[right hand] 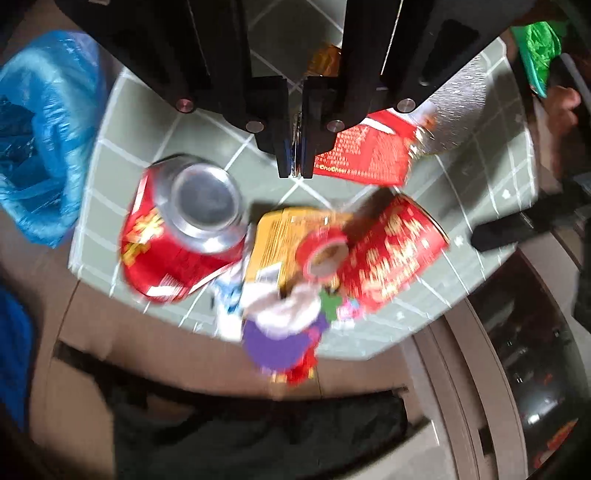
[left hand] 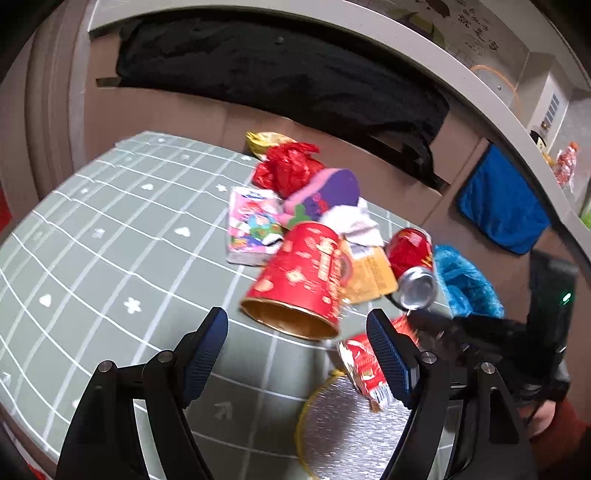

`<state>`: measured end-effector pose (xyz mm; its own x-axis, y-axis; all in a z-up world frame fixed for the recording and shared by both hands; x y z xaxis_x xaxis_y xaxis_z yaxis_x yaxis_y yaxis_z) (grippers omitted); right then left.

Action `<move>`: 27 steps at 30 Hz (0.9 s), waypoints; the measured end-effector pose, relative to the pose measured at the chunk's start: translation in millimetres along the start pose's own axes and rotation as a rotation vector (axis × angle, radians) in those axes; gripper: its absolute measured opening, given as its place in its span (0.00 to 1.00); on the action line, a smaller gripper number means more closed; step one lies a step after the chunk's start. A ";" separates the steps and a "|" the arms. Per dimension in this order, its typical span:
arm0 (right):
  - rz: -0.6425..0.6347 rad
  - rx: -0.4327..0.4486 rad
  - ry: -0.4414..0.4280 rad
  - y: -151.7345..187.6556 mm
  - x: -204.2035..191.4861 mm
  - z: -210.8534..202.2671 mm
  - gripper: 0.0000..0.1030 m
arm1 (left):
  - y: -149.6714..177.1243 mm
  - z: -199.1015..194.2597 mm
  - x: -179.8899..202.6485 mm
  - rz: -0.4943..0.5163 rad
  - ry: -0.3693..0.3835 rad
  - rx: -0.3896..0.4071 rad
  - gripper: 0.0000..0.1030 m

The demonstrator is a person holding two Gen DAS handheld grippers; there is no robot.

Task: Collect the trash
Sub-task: 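Close the left tool on the red paper cup while the right tool grasps a red wrapper strip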

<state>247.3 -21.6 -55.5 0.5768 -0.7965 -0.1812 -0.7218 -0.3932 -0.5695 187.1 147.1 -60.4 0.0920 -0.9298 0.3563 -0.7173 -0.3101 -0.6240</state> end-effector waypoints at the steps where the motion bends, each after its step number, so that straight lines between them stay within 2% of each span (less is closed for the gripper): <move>1: 0.005 0.017 -0.001 -2.3 2.3 -6.8 0.04 | 0.3 2.5 2.5 -0.015 0.021 -0.010 0.75; 4: 0.024 0.064 -0.002 -11.4 12.2 -26.1 0.04 | -1.9 14.7 9.2 -0.068 0.094 -0.042 0.67; 6: 0.032 0.084 0.005 -16.1 16.3 -35.5 0.04 | -6.2 30.0 8.7 -0.115 0.094 -0.063 0.59; 9: 0.032 0.100 0.019 -18.5 18.0 -45.6 0.04 | -11.7 47.0 5.7 -0.175 0.114 -0.079 0.39; 11: 0.019 0.095 0.005 -17.5 17.1 -46.1 0.06 | -17.1 55.6 2.9 -0.222 0.136 -0.090 0.18; 14: -0.012 0.069 -0.073 -5.9 11.3 -45.7 0.16 | -24.2 54.5 4.9 -0.203 0.135 -0.070 0.11; 16: -0.045 0.057 -0.082 5.3 4.5 -44.9 0.52 | -27.9 48.9 8.5 -0.157 0.112 -0.042 0.08; 17: -0.068 0.062 -0.078 10.0 1.3 -44.3 0.57 | -29.7 44.5 9.3 -0.130 0.093 -0.025 0.07; 21: -0.150 0.026 -0.094 16.8 -10.8 -32.5 0.57 | -34.5 34.3 6.9 -0.081 0.049 0.003 0.07; 27: -0.293 -0.047 -0.157 22.8 -39.4 -5.4 0.56 | -30.0 28.3 -8.9 -0.086 0.028 0.002 0.07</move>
<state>206.1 -1.7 -57.0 0.8118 -0.5673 -0.1383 -0.5311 -0.6188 -0.5789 227.3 159.1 -64.5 0.1342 -0.8938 0.4279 -0.7062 -0.3891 -0.5915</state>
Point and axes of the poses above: each gripper's, at about its wrist camera, not at the fingertips, and z roughly the way its jaws point, x to its right, y to its underside, the point moved 5 cm from there along z, roughly the way its jaws point, and after that the axes turned 2 degrees about -x, right-handed, at the moved point
